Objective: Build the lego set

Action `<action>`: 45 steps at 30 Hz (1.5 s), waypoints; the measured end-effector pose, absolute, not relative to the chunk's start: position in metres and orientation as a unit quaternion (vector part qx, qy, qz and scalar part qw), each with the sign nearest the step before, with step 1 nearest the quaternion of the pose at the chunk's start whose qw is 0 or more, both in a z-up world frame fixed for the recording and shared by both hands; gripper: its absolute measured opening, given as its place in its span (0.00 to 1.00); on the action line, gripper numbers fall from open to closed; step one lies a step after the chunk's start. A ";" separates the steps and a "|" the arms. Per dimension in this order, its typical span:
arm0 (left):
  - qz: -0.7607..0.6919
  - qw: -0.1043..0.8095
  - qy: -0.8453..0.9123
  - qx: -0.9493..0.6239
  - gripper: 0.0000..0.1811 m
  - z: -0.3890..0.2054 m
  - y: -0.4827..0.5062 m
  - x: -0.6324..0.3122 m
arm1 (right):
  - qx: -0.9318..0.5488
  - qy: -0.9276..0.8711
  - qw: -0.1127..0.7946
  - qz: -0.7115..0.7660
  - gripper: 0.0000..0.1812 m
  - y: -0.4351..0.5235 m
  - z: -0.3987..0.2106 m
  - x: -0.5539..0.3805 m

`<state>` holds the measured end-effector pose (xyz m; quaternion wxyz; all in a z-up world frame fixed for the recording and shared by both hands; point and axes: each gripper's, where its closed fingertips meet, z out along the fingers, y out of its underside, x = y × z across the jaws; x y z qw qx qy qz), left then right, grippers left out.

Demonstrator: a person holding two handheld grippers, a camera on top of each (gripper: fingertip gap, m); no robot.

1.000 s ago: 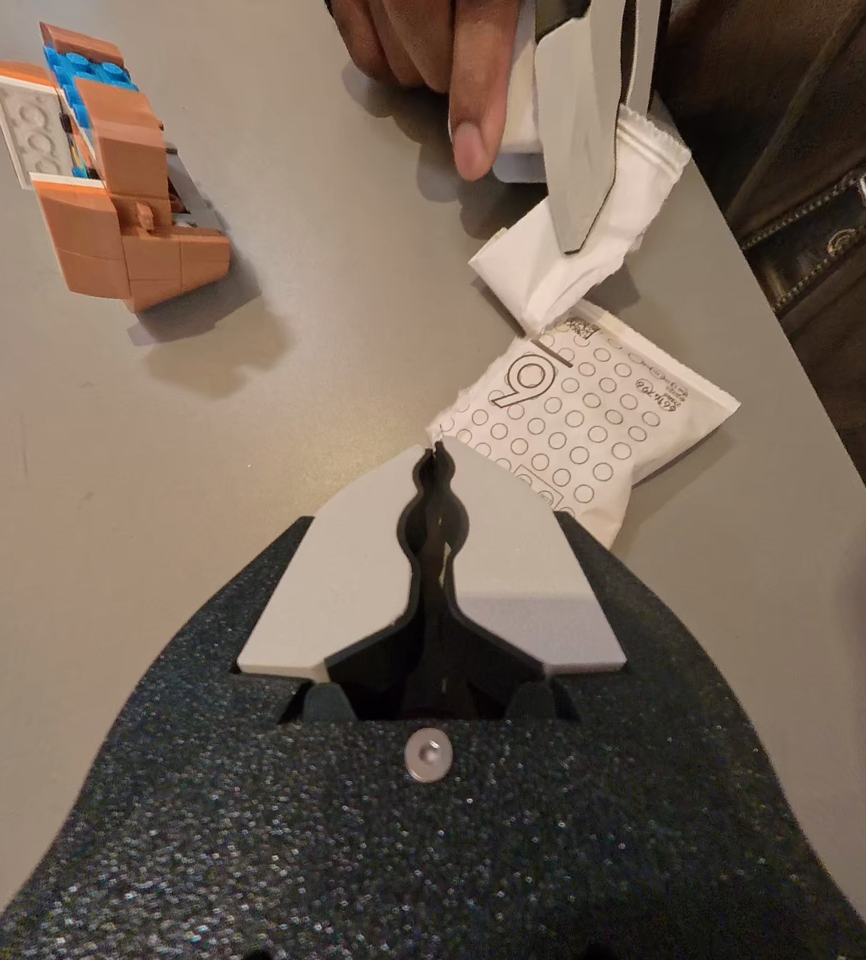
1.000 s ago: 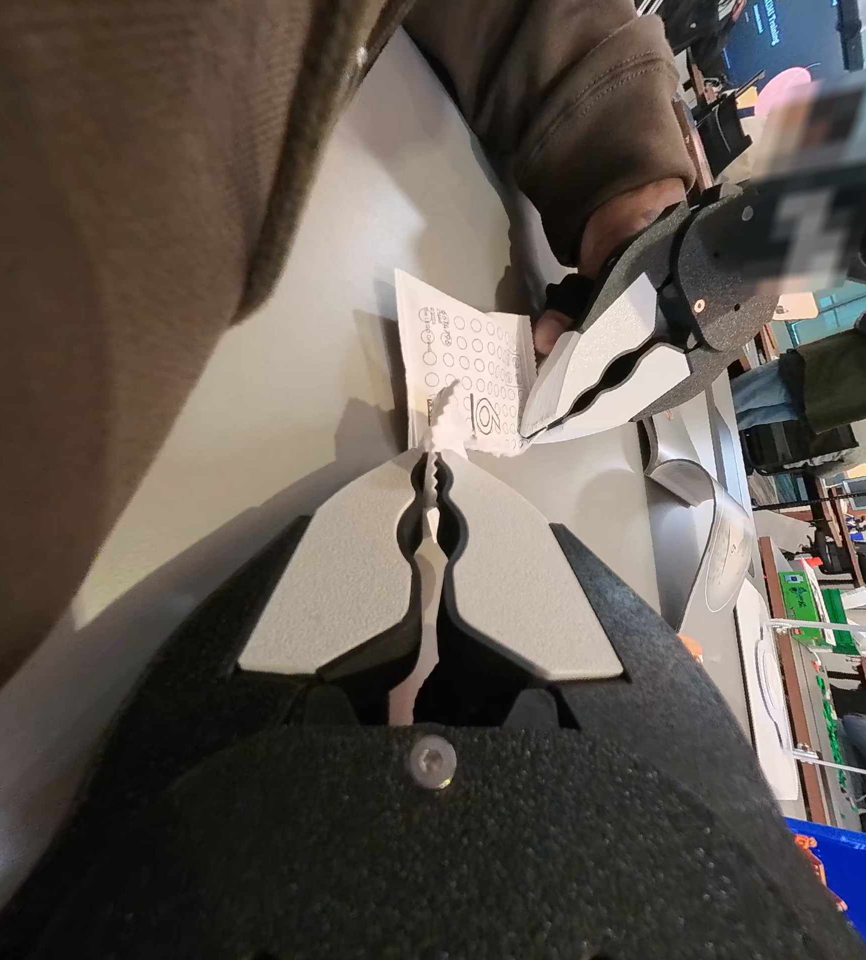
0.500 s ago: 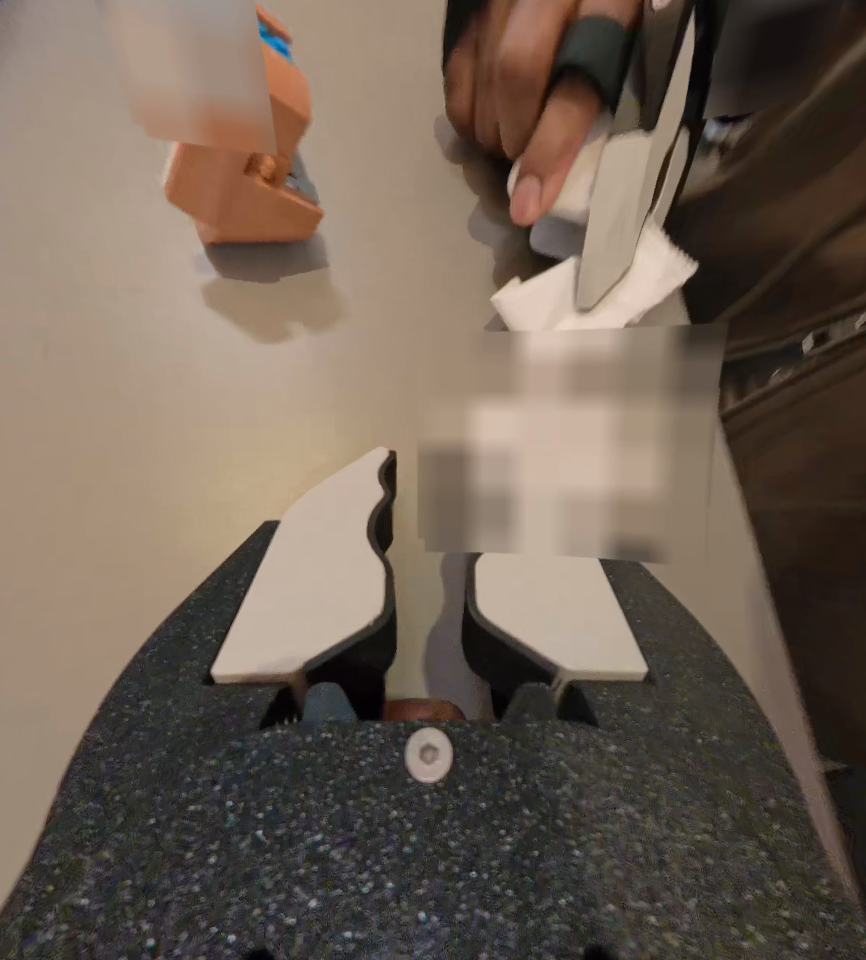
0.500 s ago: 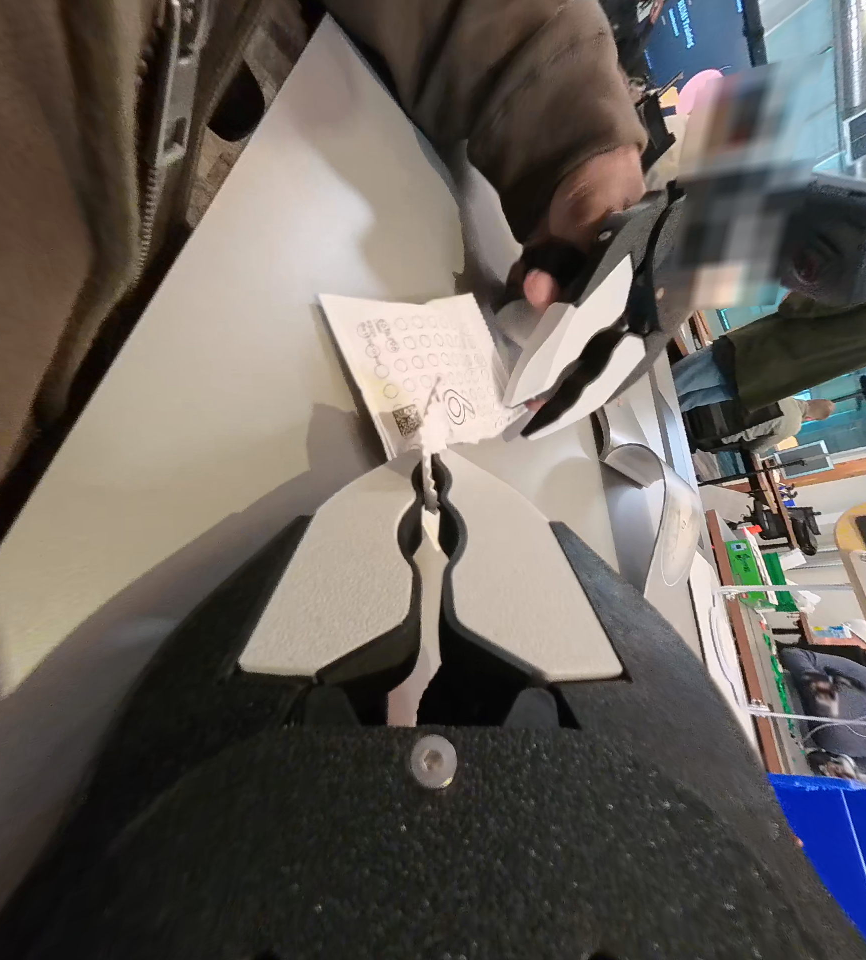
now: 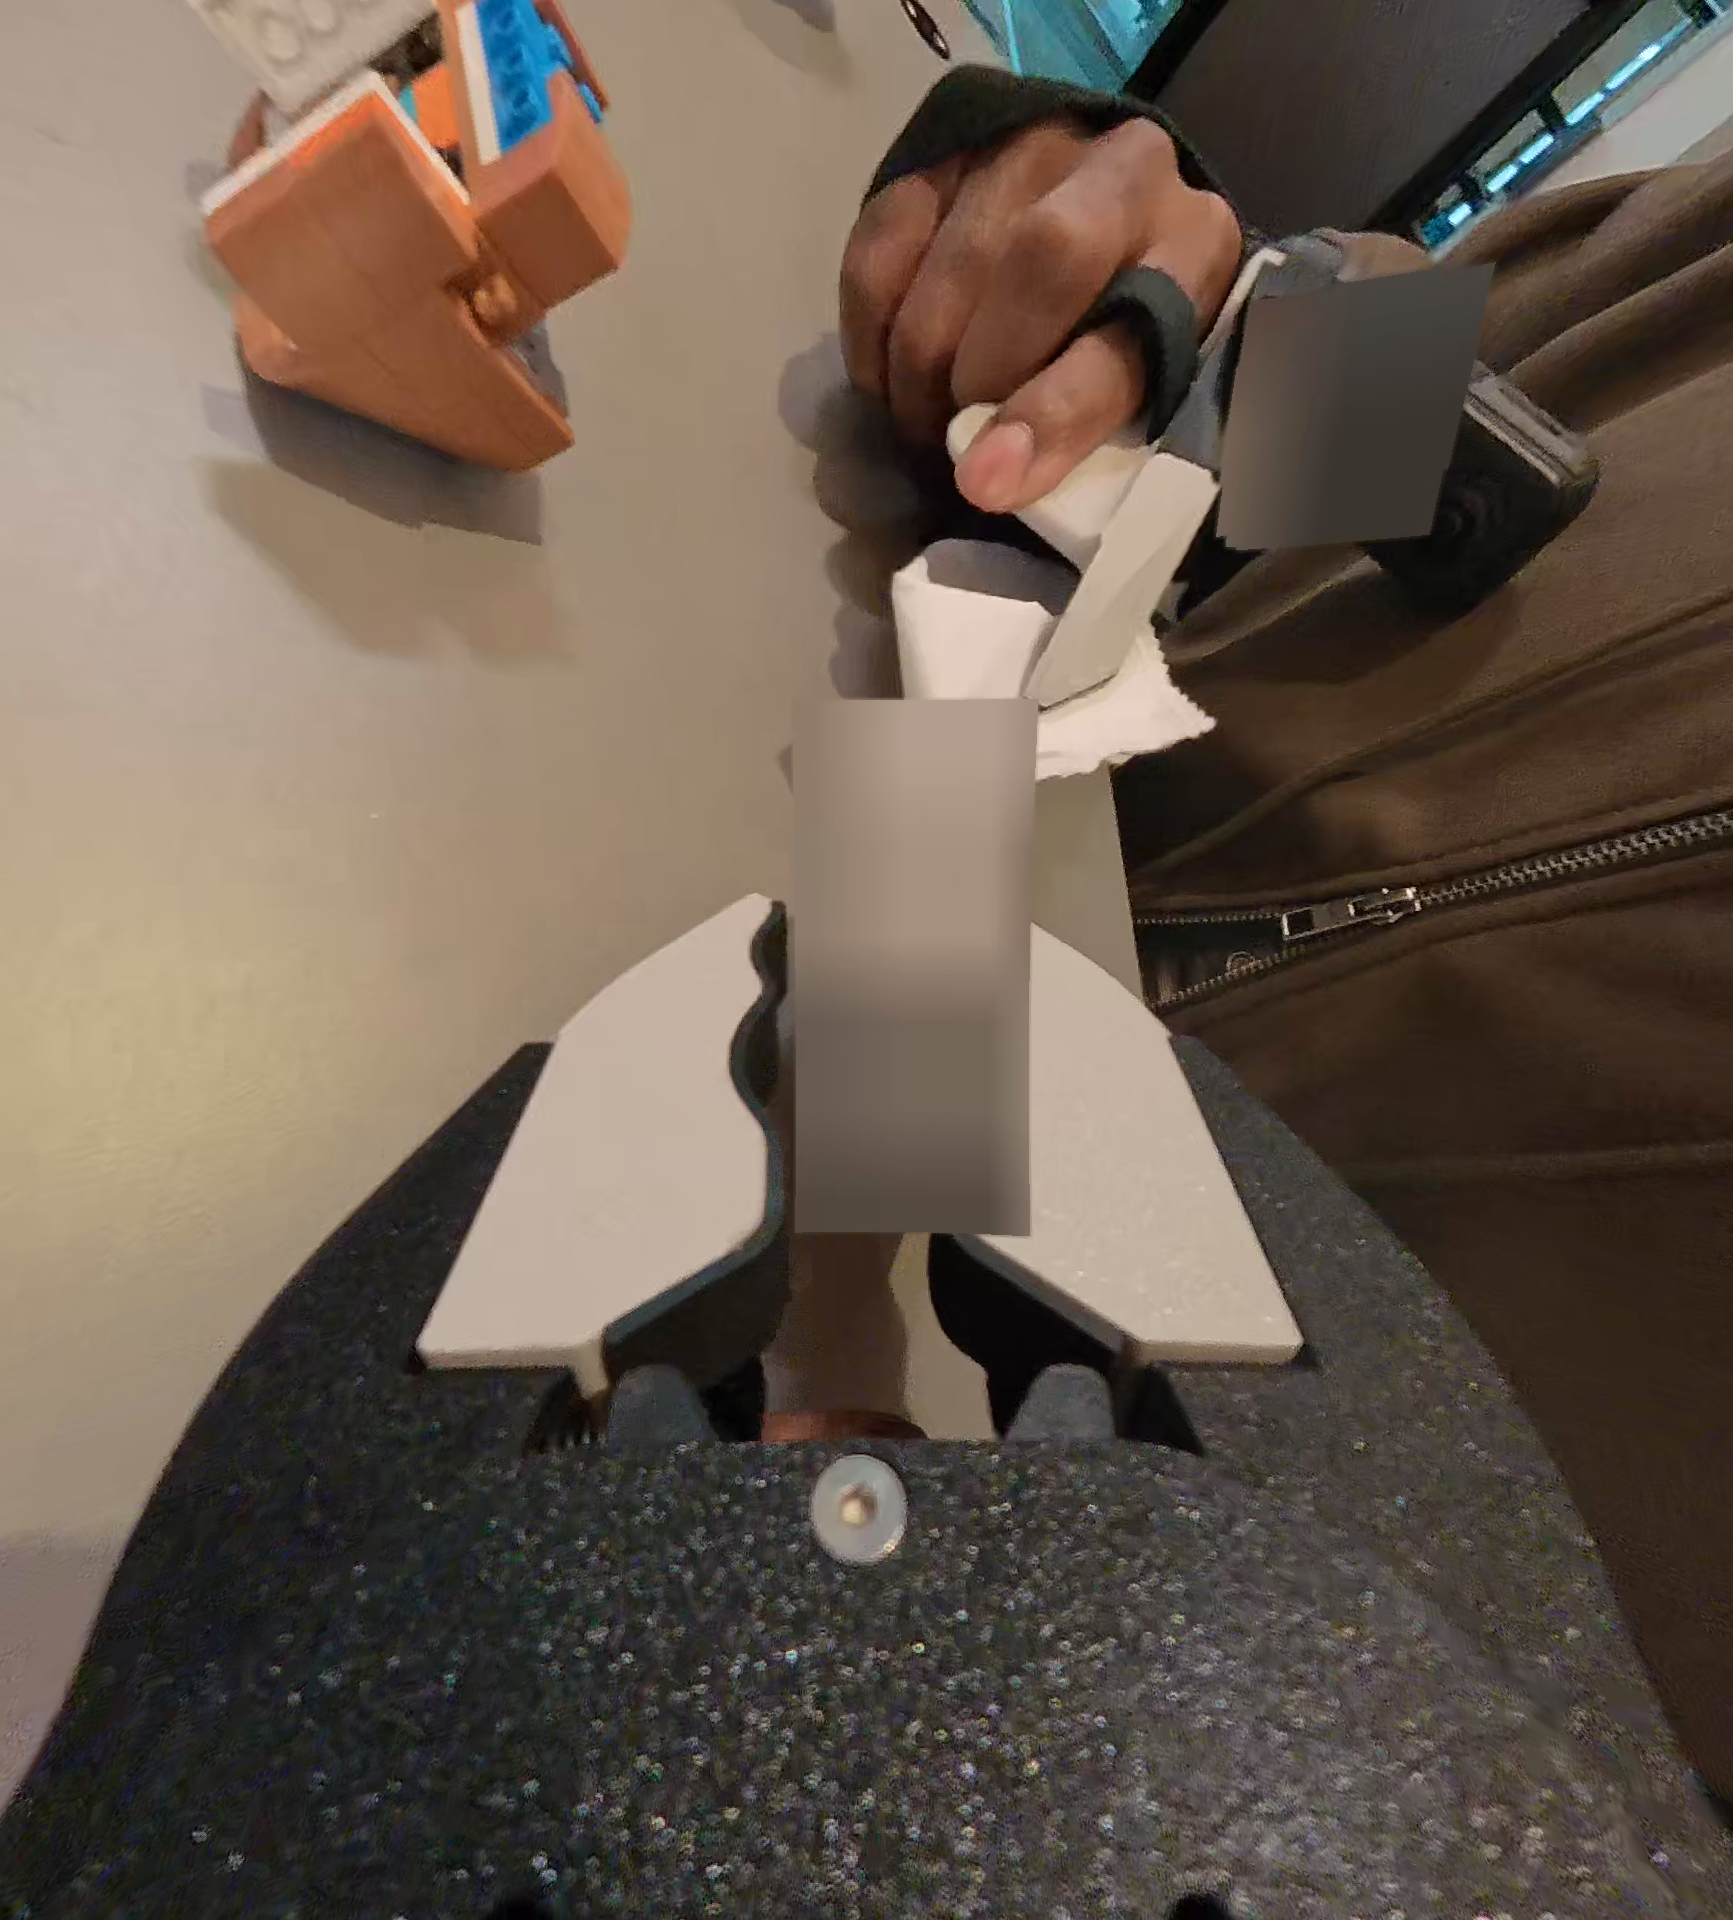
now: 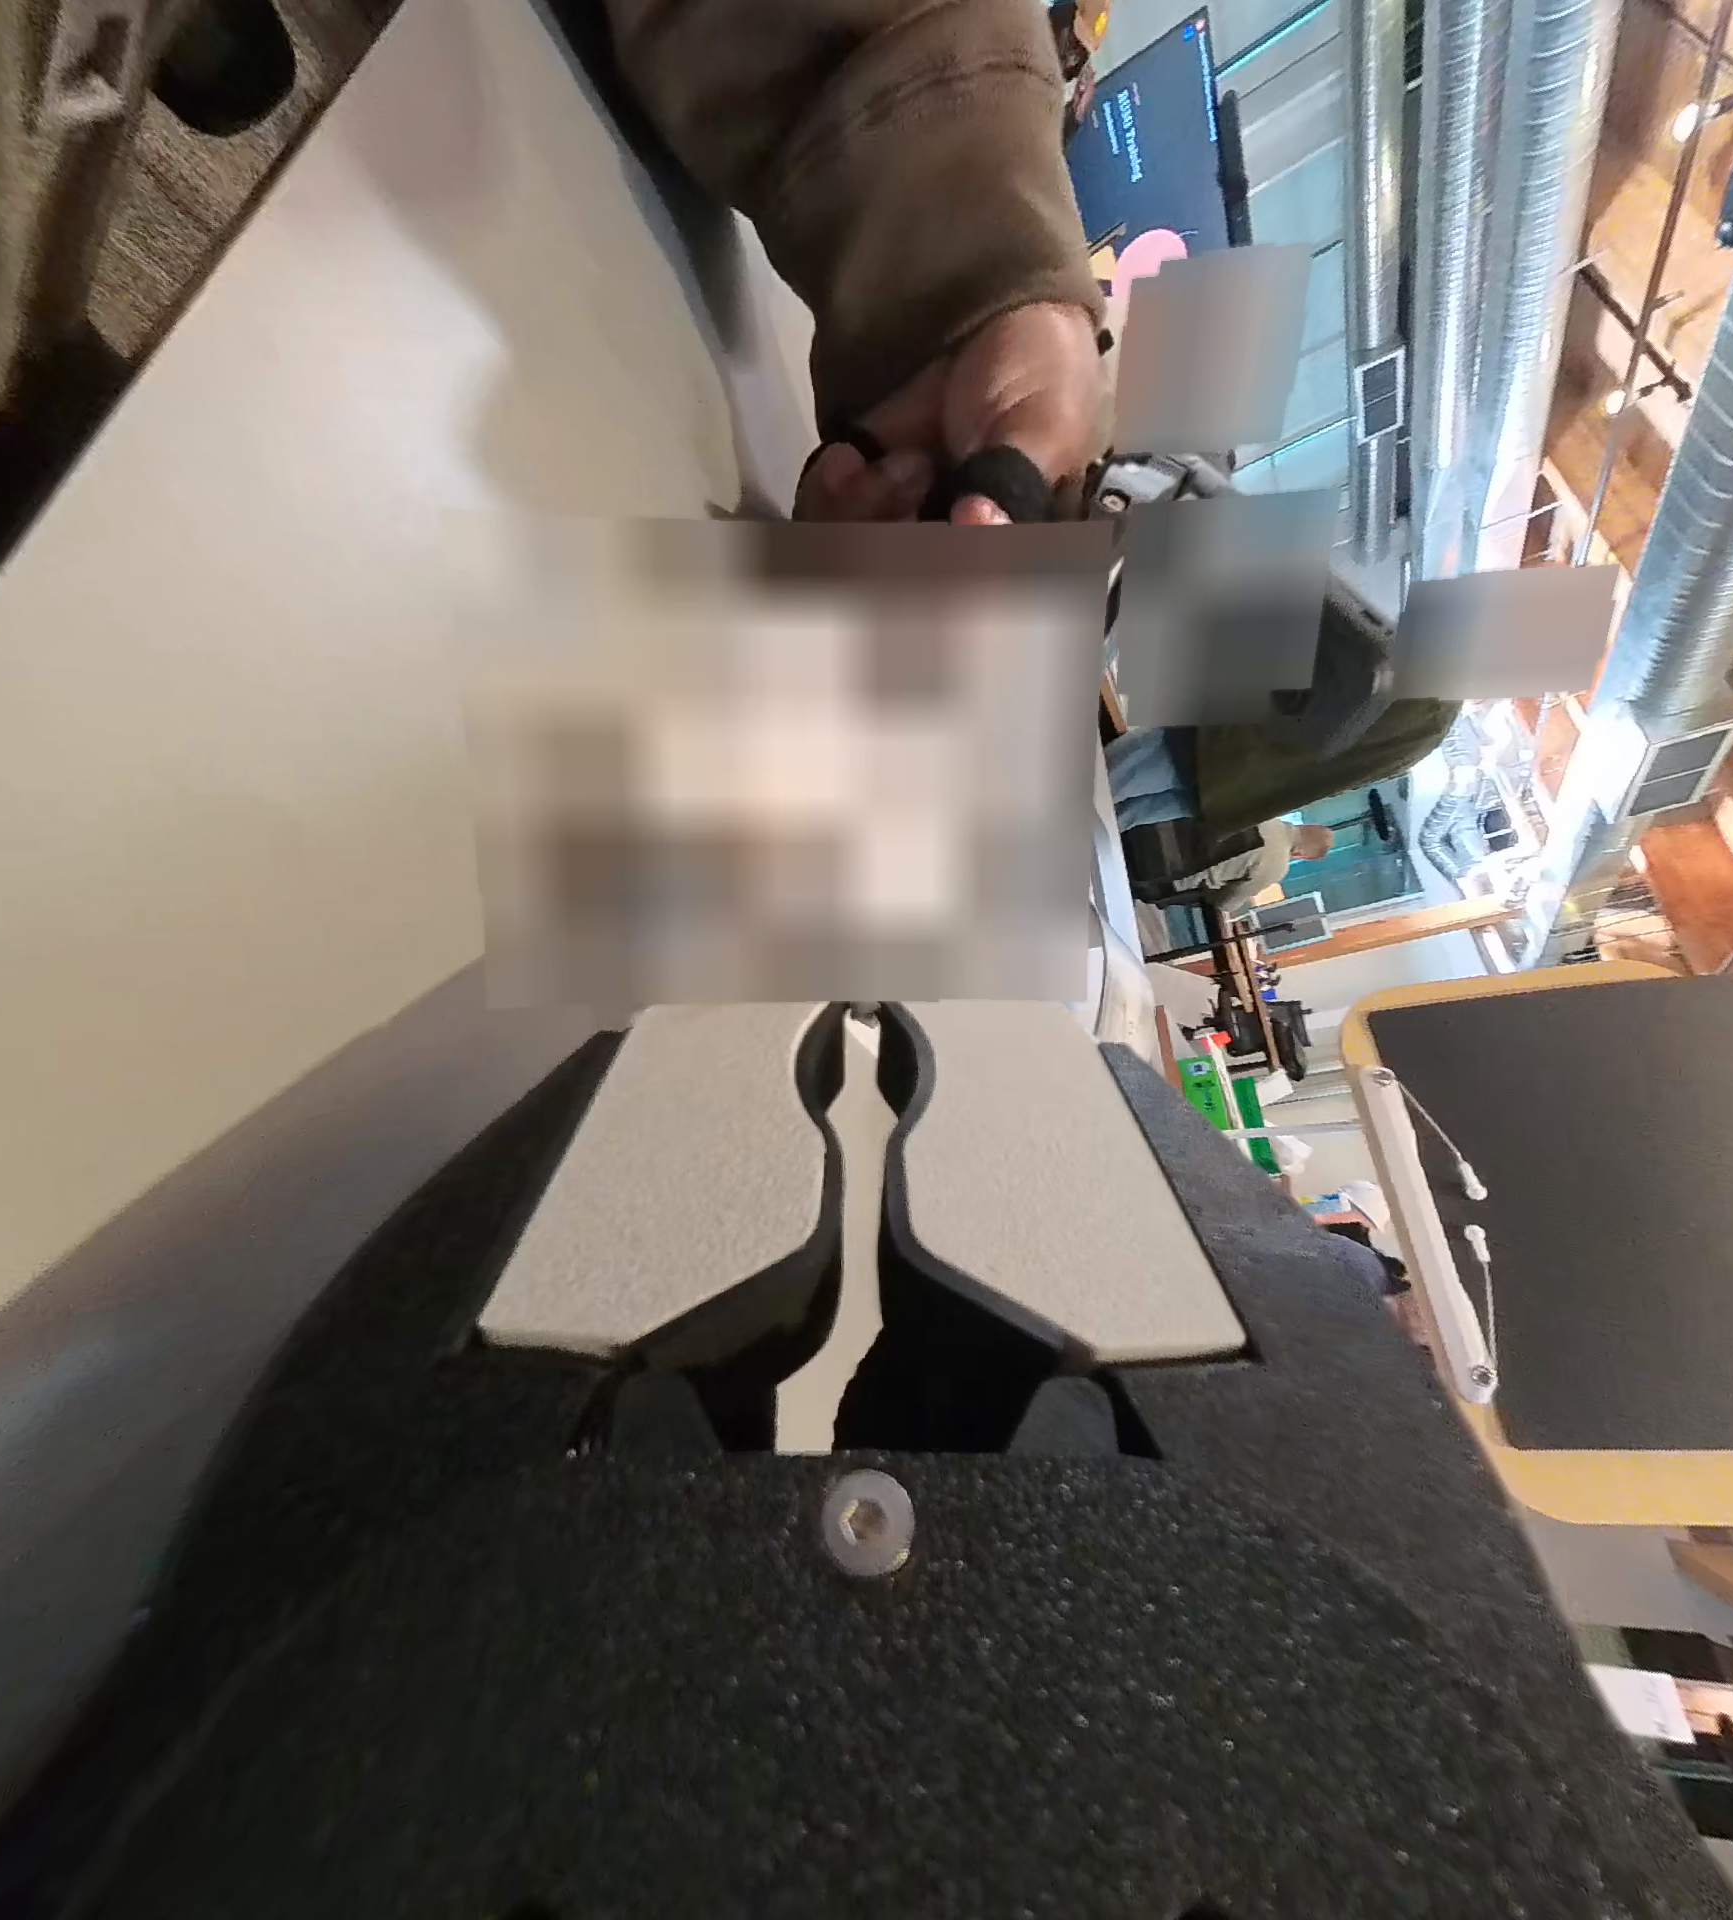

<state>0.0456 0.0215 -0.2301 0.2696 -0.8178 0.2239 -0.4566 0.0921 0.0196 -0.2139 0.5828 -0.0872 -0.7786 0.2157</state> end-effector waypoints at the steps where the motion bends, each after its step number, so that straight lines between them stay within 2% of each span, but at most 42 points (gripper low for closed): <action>1: -0.460 0.261 0.230 -0.817 0.10 -0.231 0.020 0.049 | -0.085 -0.779 0.584 0.212 0.00 0.020 -0.214 0.092; 3: -0.457 0.253 0.232 -0.821 0.05 -0.234 0.021 0.052 | -0.081 -0.780 0.586 0.204 0.00 0.020 -0.216 0.092; 18: -0.394 0.291 0.259 -0.832 0.04 -0.241 0.023 0.050 | -0.050 -0.816 0.545 0.185 0.00 0.023 -0.237 0.102; 19: -0.391 0.291 0.260 -0.833 0.00 -0.242 0.024 0.049 | -0.049 -0.818 0.542 0.186 0.00 0.022 -0.239 0.103; 45: -0.438 0.281 0.248 -0.817 0.01 -0.236 0.022 0.051 | -0.057 -0.812 0.550 0.187 0.00 0.027 -0.236 0.105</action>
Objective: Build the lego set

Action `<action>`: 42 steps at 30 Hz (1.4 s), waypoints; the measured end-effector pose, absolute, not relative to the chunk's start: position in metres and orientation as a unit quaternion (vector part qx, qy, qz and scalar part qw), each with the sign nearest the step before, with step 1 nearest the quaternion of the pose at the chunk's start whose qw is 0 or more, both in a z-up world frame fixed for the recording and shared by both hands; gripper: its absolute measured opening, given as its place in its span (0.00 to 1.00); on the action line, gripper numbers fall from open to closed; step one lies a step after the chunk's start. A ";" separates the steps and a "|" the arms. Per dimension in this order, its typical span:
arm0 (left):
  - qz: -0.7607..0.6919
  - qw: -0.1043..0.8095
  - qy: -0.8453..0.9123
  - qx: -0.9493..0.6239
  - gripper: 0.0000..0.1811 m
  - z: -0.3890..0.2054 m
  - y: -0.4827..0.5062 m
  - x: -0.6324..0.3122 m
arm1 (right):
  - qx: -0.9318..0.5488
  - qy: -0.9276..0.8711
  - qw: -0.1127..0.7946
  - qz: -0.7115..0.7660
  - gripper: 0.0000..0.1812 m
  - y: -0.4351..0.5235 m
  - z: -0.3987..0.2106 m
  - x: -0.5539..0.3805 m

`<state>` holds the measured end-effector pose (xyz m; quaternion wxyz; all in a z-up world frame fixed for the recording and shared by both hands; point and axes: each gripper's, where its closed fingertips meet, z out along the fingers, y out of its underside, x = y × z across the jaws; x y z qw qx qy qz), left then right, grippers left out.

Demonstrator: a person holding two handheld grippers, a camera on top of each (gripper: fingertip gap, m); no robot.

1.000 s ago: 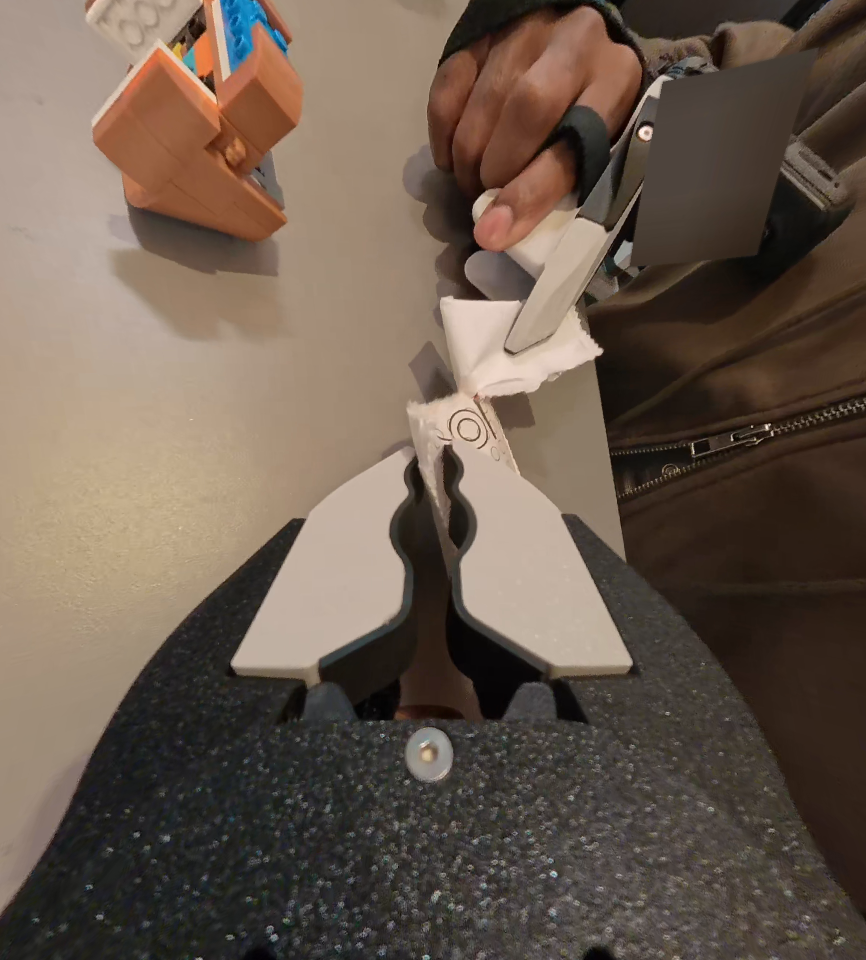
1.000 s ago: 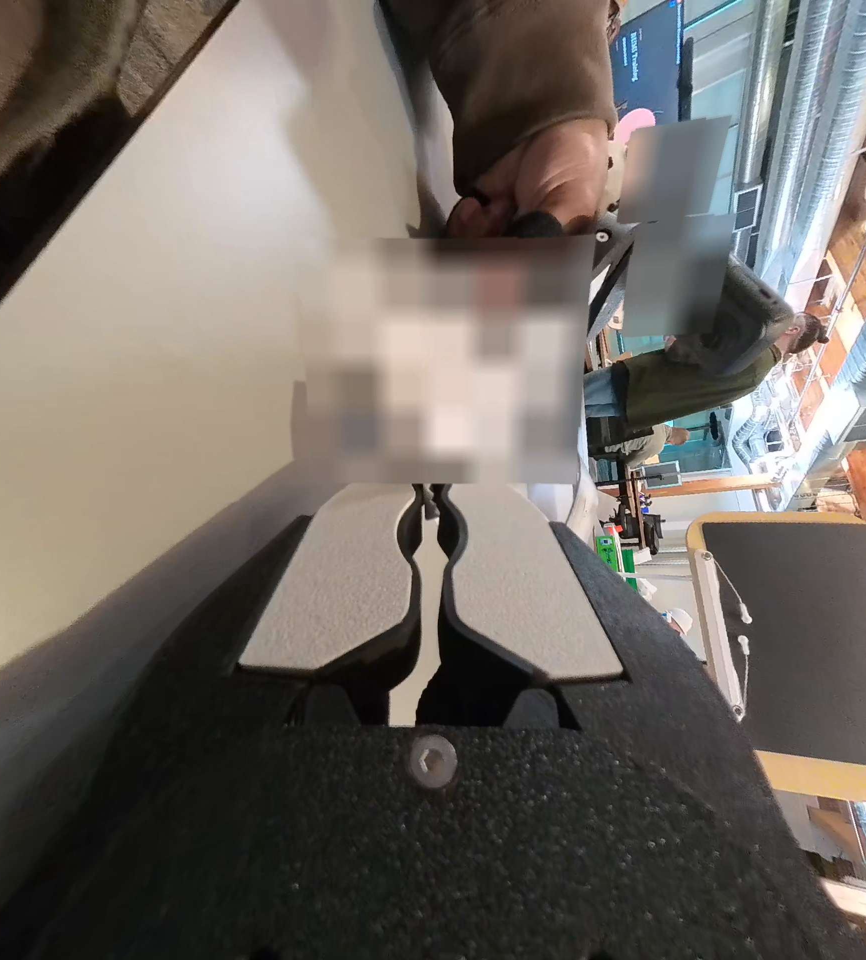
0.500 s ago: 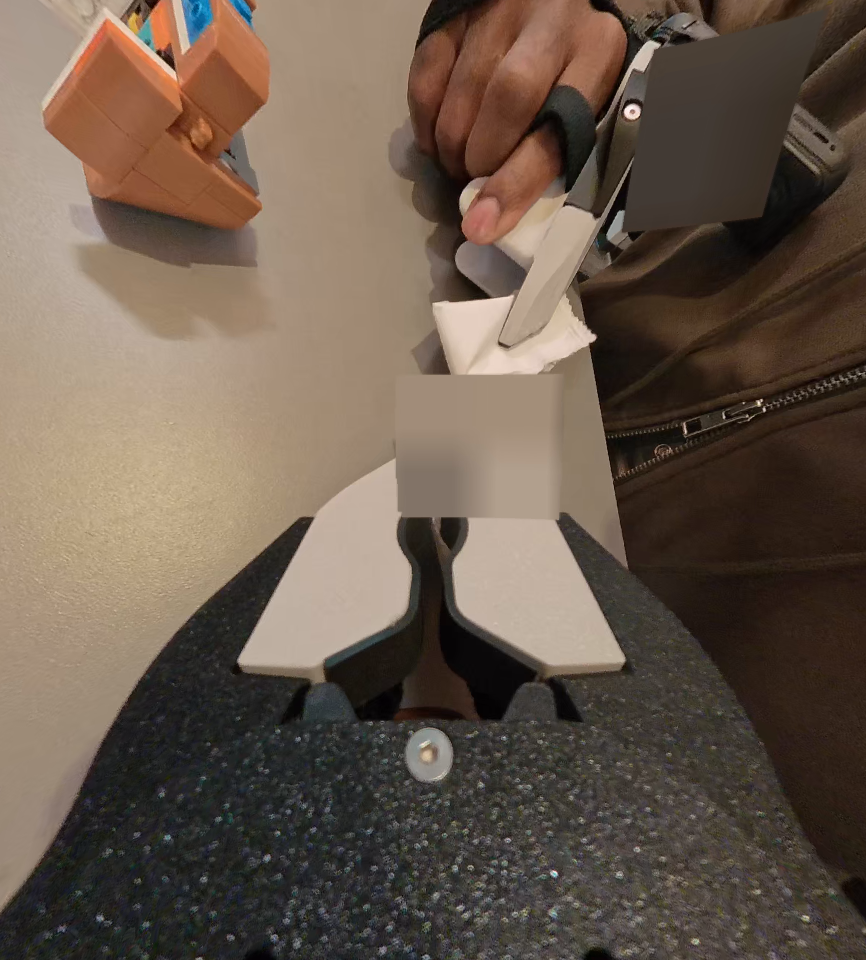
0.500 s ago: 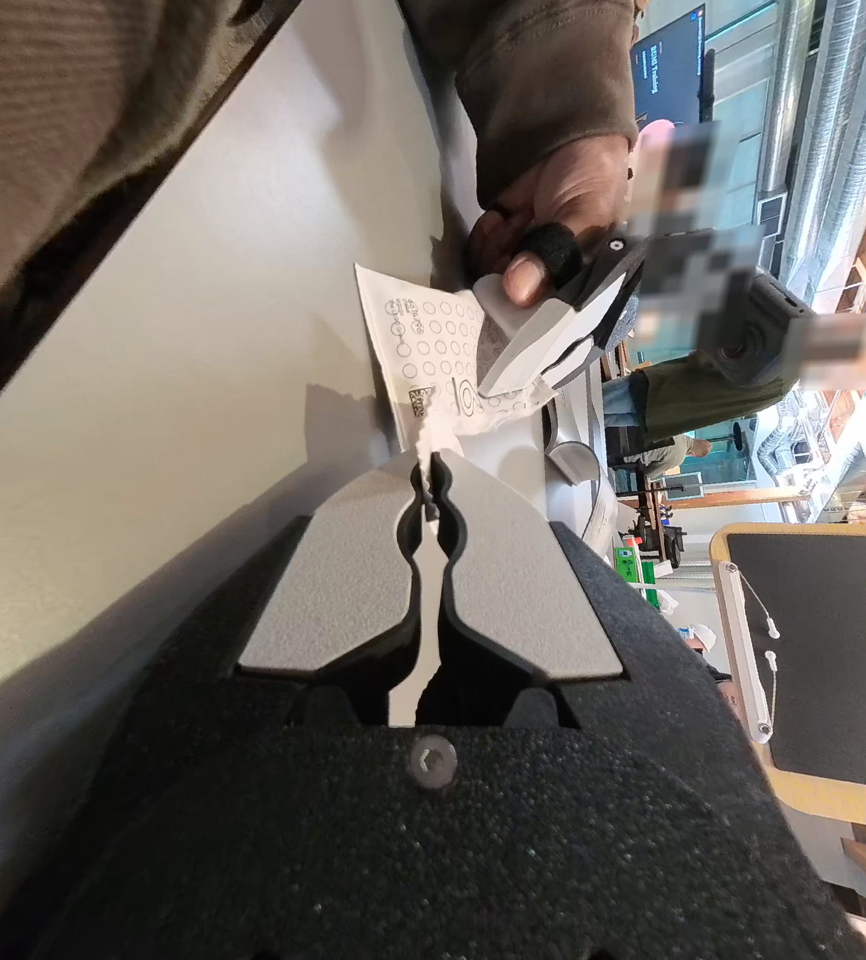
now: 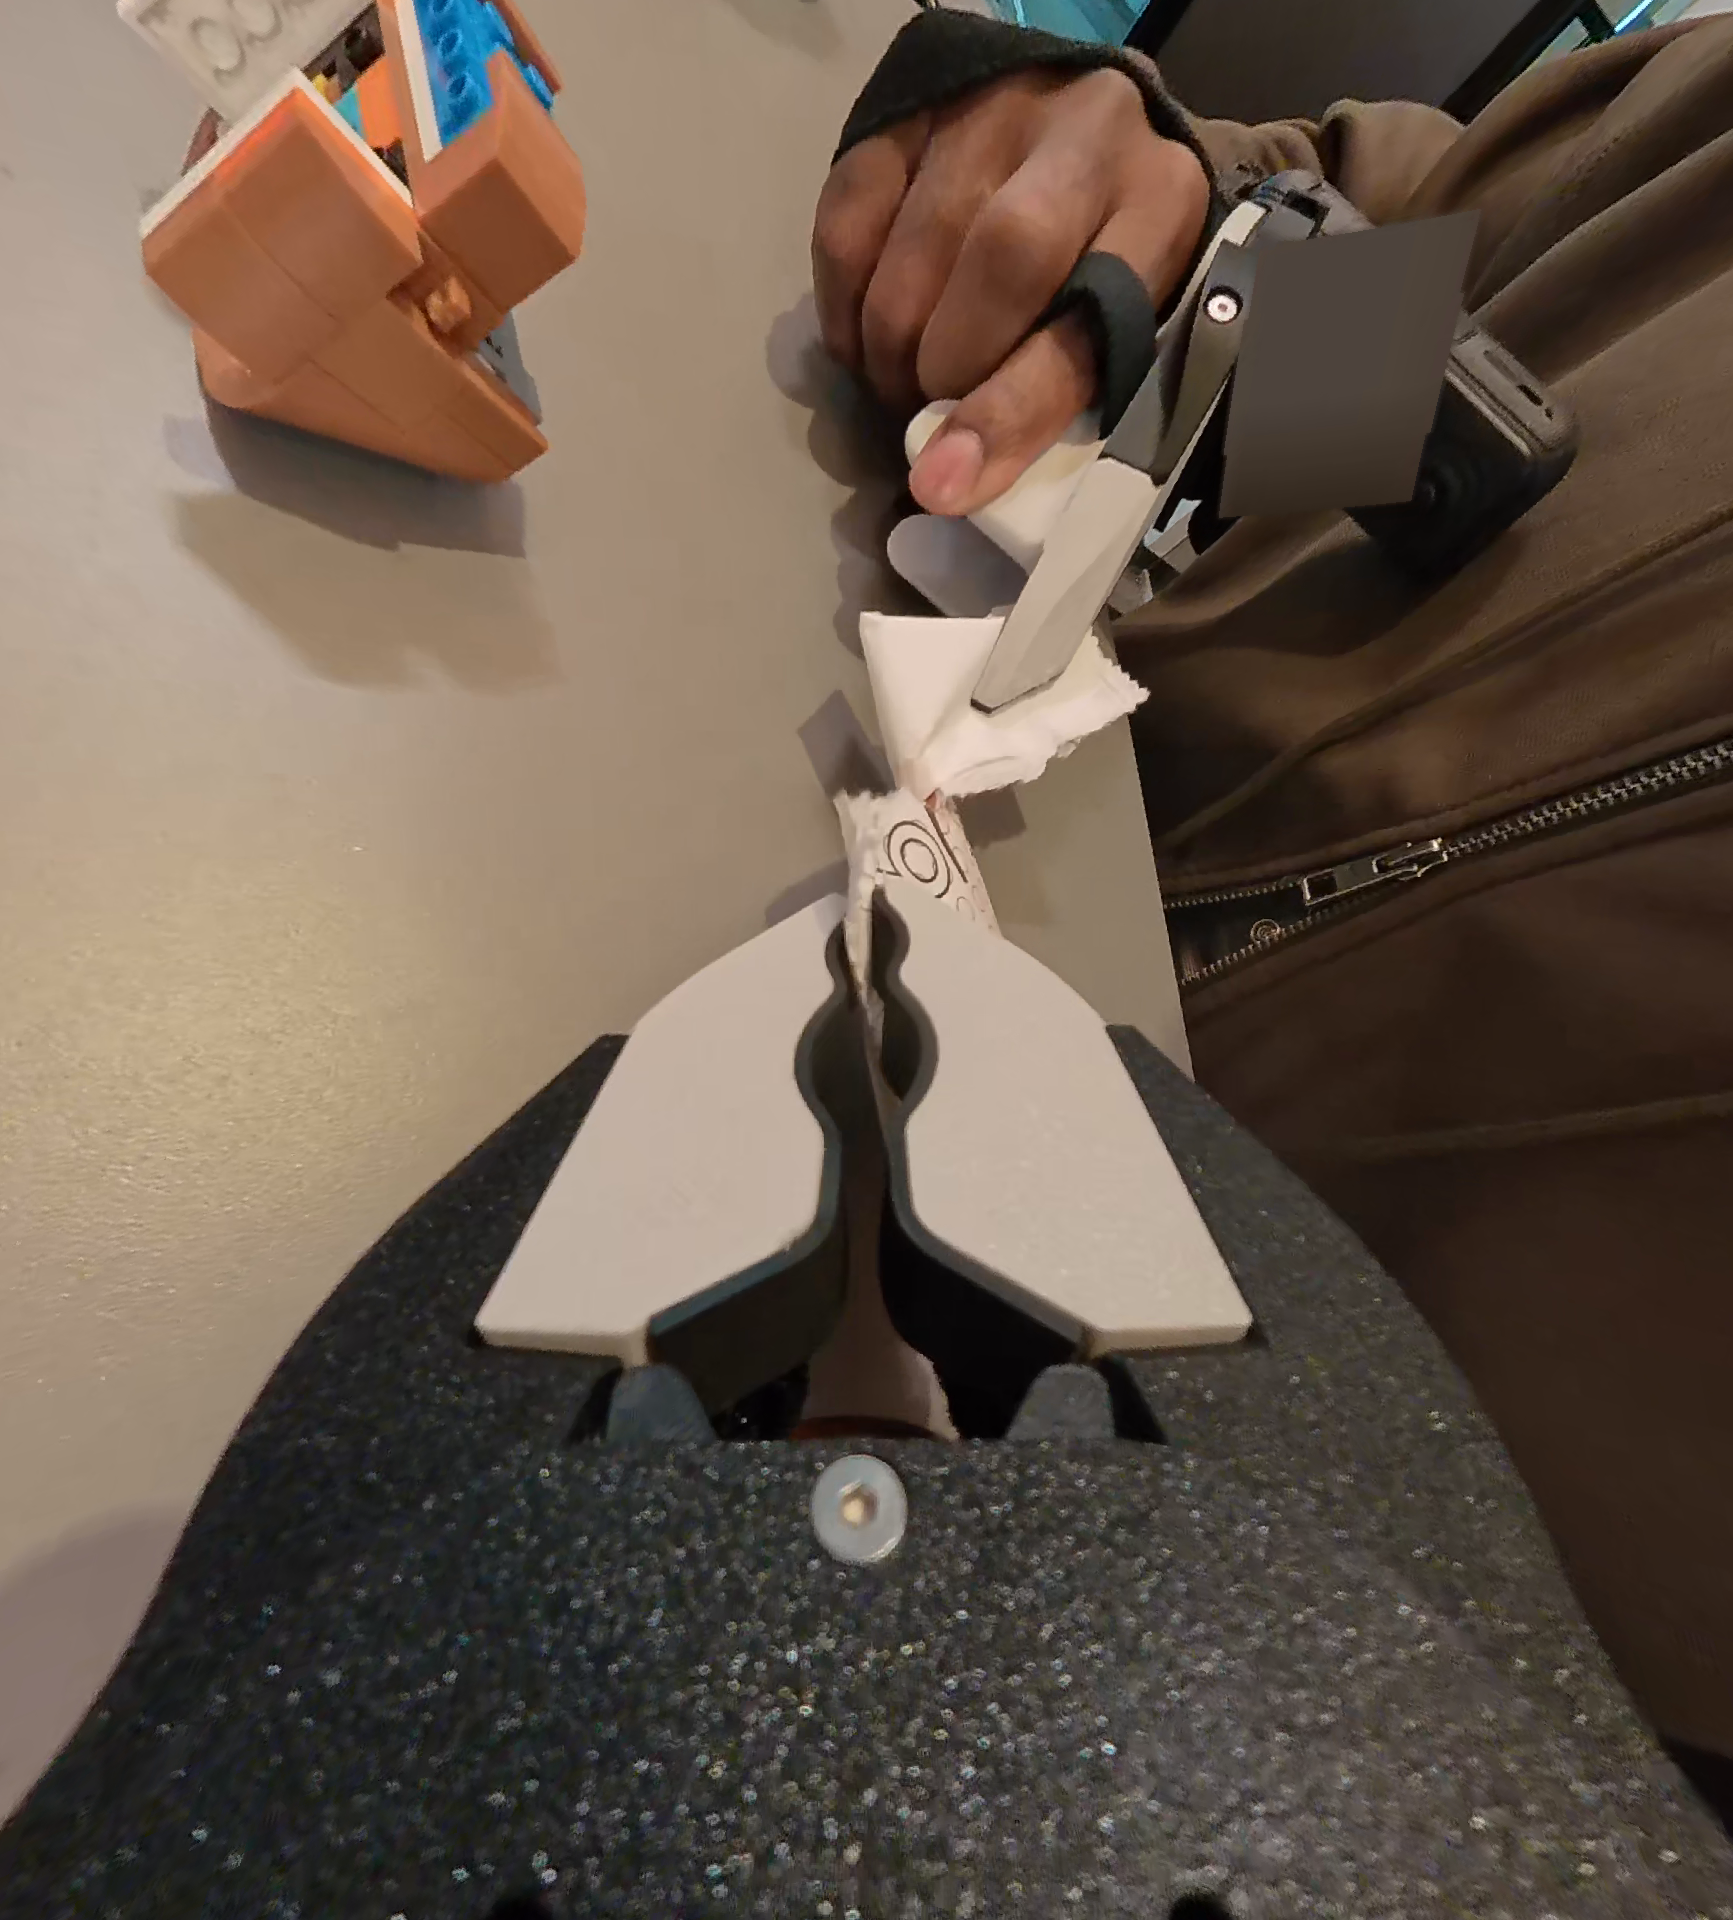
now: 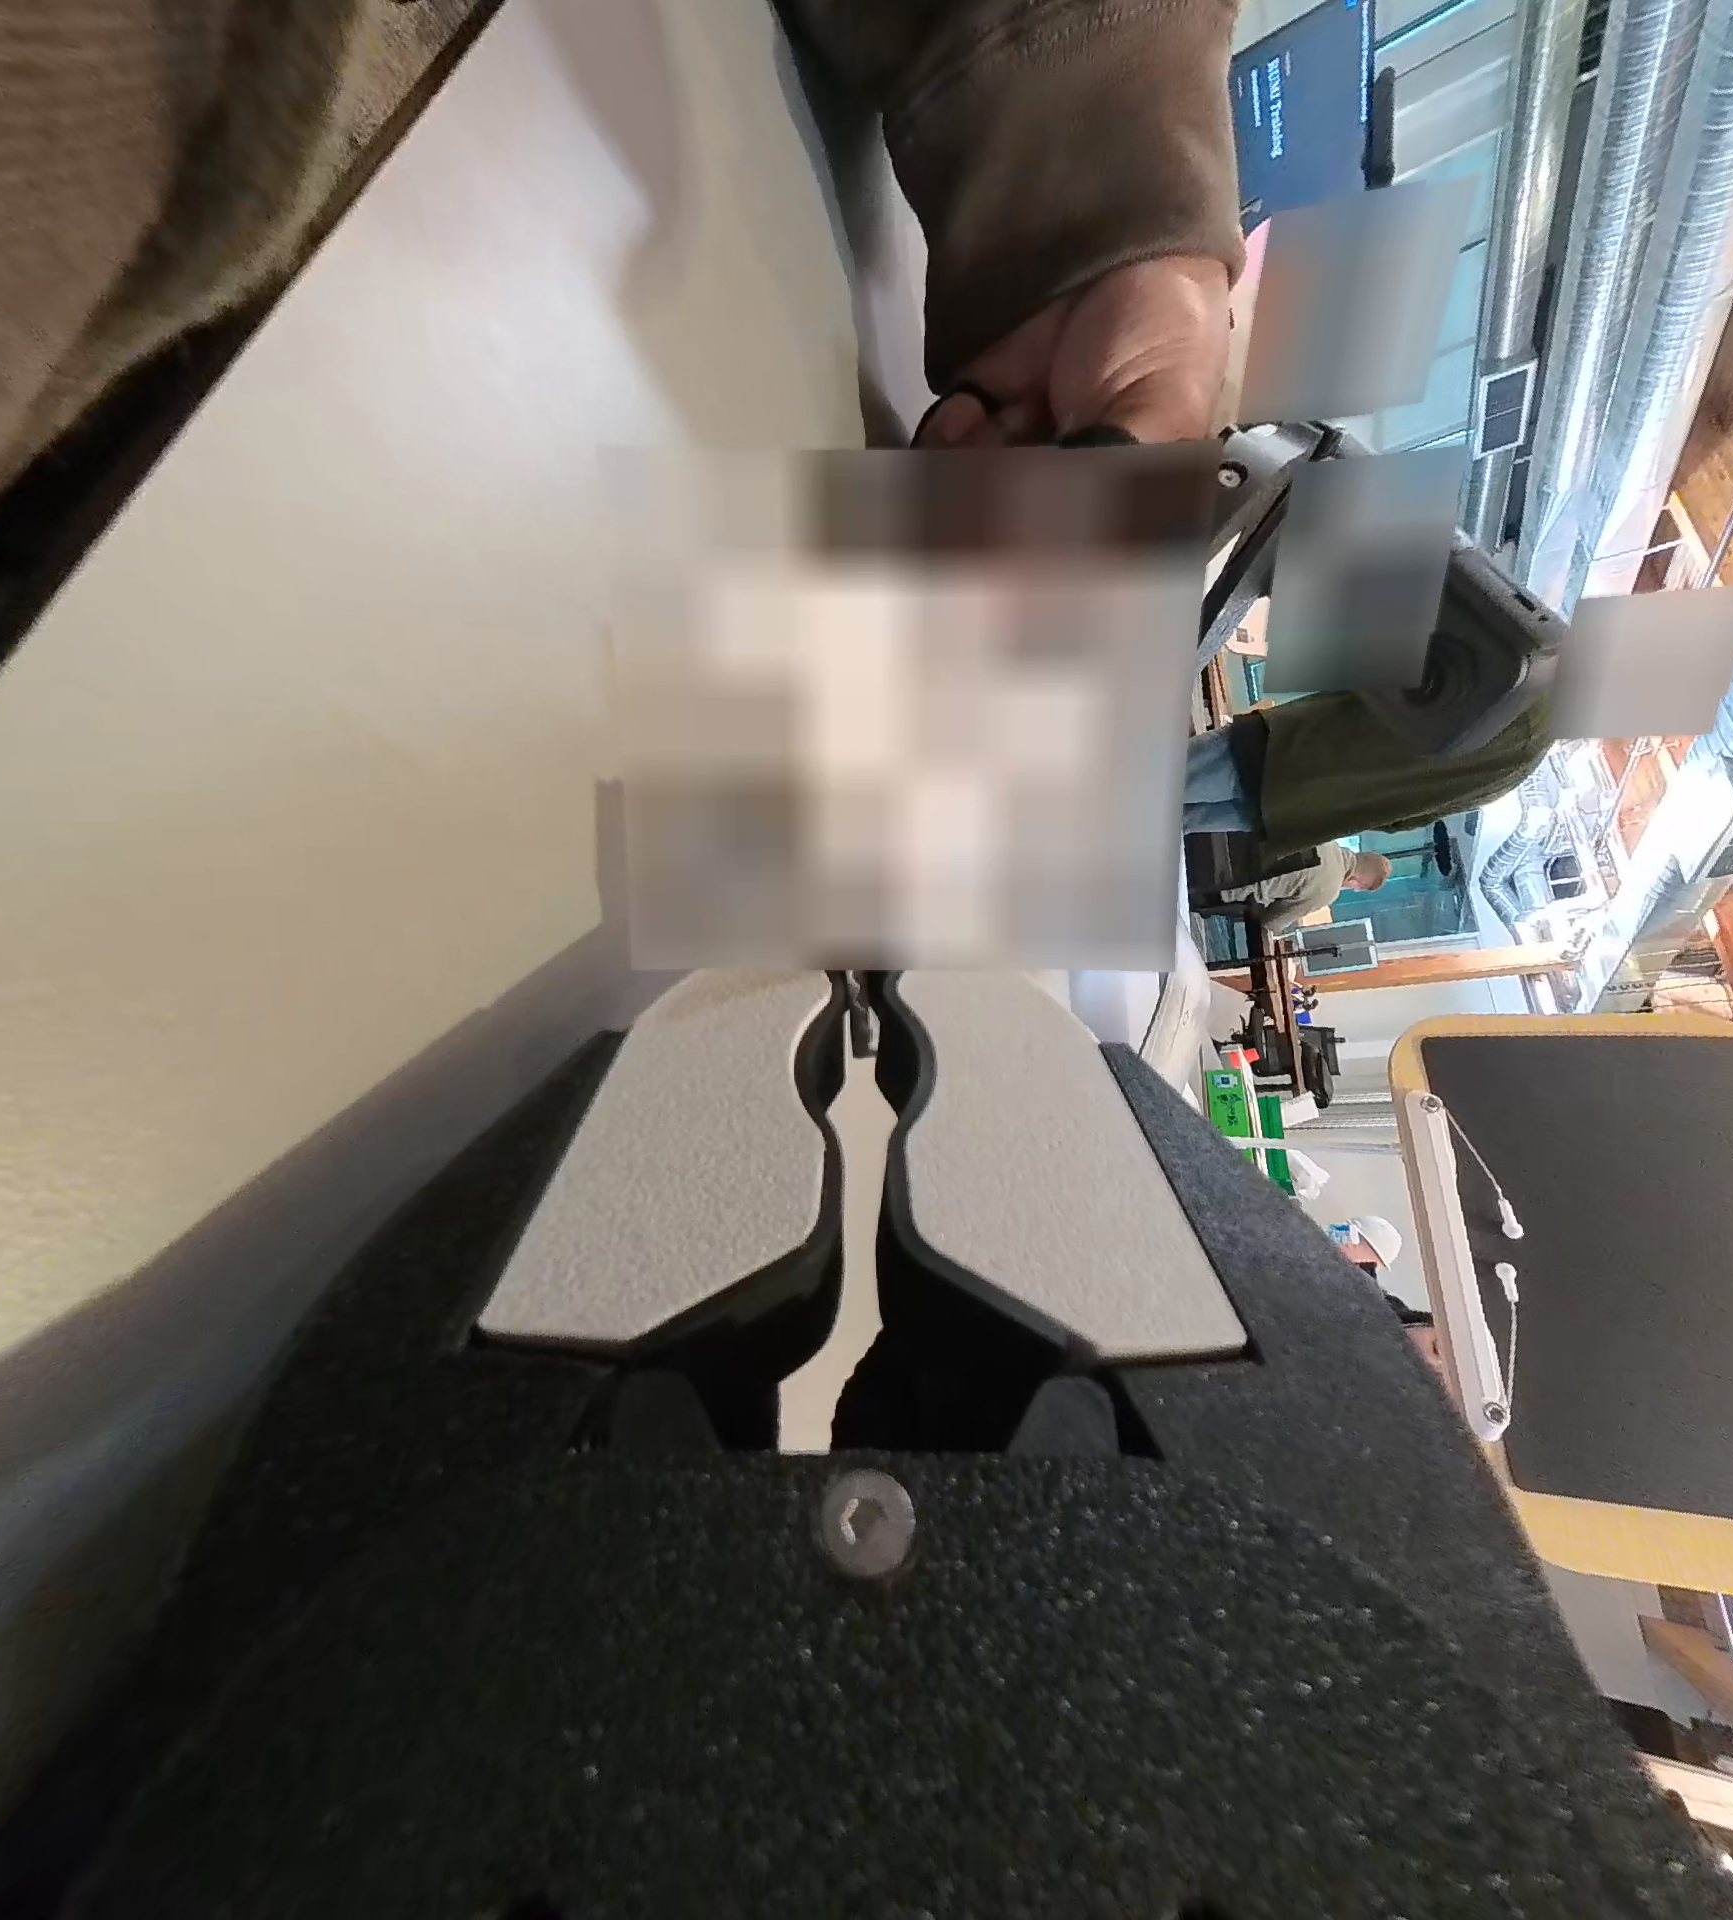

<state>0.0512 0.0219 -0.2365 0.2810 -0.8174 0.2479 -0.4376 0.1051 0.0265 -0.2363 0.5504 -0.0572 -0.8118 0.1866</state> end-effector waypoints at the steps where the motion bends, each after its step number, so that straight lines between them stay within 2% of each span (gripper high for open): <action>1: -0.438 0.280 0.248 -0.818 0.01 -0.237 0.022 0.051 | -0.058 -0.812 0.550 0.186 0.00 0.027 -0.236 0.105; 29: -0.432 0.271 0.261 -0.819 0.01 -0.239 0.019 0.054 | -0.068 -0.815 0.544 0.190 0.00 0.030 -0.239 0.118; 36: -0.408 0.303 0.280 -0.814 0.00 -0.235 0.024 0.053 | -0.108 -0.785 0.567 0.224 0.00 0.038 -0.220 0.108; 42: -0.380 0.322 0.315 -0.808 0.00 -0.235 0.024 0.059 | -0.142 -0.781 0.549 0.262 0.14 0.043 -0.211 0.103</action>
